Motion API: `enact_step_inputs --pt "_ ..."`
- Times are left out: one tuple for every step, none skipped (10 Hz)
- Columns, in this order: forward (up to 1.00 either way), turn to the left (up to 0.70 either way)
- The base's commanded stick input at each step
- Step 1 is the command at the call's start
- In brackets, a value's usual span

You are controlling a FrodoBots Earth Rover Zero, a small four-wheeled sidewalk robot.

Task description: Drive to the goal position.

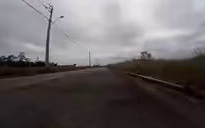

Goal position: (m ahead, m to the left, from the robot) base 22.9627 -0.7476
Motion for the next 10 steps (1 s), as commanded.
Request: enact_step_inputs --pt "0.7 0.0" --pt "0.7 0.0" --pt "0.7 0.0" --pt "0.7 0.0" --pt "0.7 0.0" --pt "0.7 0.0" --pt "0.7 0.0" --pt "0.7 0.0" --pt "0.7 0.0" --pt "0.7 0.0"
